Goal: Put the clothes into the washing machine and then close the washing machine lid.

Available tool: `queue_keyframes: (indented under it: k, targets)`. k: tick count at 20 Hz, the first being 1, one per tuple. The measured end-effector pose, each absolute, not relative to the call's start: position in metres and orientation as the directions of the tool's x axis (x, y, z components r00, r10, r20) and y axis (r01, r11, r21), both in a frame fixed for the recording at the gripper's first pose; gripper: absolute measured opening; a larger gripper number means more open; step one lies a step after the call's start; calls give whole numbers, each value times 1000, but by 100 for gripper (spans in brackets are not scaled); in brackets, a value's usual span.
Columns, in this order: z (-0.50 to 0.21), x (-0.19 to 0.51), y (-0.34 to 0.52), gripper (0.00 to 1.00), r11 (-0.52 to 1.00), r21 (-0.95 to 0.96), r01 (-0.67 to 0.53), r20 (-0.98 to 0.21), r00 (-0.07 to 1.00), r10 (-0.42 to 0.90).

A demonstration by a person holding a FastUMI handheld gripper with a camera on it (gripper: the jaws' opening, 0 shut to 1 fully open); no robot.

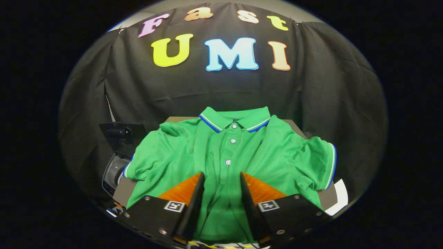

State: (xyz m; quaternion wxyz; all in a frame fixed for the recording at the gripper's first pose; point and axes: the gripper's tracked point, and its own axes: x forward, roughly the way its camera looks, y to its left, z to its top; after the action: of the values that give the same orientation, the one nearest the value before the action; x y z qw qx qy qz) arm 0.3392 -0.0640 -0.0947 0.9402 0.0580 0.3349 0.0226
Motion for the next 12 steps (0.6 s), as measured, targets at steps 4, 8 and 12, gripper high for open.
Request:
queue_keyframes:
  k: [4,8,12]
  targets:
    - [-91,342,-65,26,994,108,-2,-627,776,70]
    - [-87,345,-66,2,993,117,-17,-610,788,85]
    - [-71,349,-69,1,984,178,20,-600,795,92]
